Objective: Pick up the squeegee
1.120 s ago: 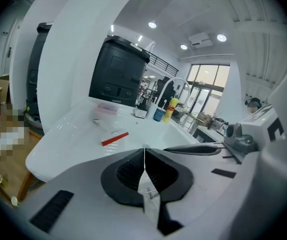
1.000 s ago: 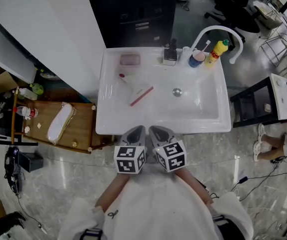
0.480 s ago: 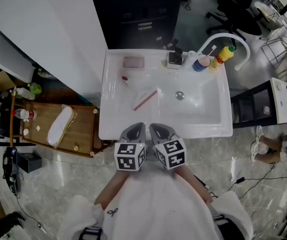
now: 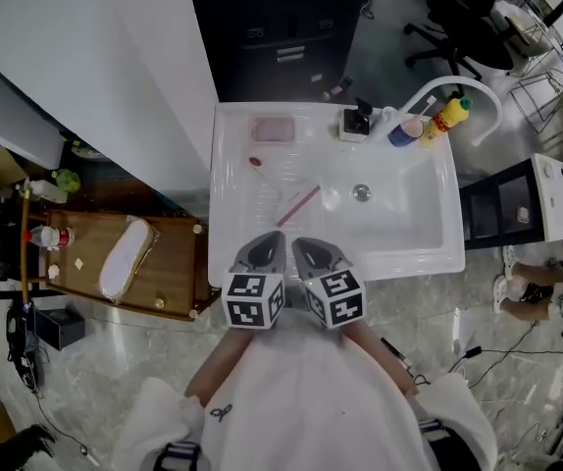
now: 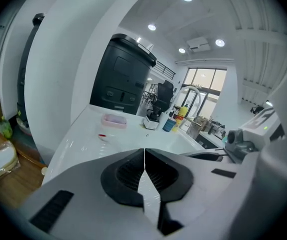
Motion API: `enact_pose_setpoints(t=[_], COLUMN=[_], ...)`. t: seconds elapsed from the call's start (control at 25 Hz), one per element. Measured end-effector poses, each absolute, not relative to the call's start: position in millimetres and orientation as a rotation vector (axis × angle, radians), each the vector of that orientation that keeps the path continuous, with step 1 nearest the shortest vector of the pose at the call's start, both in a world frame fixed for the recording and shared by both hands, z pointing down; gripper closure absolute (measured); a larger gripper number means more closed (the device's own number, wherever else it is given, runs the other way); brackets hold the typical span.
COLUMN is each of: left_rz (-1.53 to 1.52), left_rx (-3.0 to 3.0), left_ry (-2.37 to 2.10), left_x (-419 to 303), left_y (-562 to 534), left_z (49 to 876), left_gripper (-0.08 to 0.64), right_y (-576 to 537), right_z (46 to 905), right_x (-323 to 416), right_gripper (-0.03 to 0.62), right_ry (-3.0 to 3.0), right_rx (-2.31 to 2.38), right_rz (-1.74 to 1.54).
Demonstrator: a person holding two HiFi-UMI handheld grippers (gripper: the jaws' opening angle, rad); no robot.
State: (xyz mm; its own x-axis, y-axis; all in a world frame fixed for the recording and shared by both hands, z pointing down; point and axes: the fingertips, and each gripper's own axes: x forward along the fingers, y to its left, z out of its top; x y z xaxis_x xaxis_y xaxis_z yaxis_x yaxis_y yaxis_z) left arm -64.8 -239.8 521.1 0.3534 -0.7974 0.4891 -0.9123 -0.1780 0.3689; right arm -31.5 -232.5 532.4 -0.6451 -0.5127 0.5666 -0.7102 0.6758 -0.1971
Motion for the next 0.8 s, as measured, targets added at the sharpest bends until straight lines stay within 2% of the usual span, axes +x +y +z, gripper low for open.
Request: enact_pose_setpoints(t=[0.8], left_rz=[0.229], left_rx=[2.022], left_ry=[-1.449], left_x=[-100.3], left_y=[-275.9], left_z=[524.8], left_gripper=[0.532], right_y=[-270.2], right_z=[533.9], right_x=[-57.2], right_gripper=[0.563], right_ry=[-2.380], right_rx=[1.044], right_rz=[0.568])
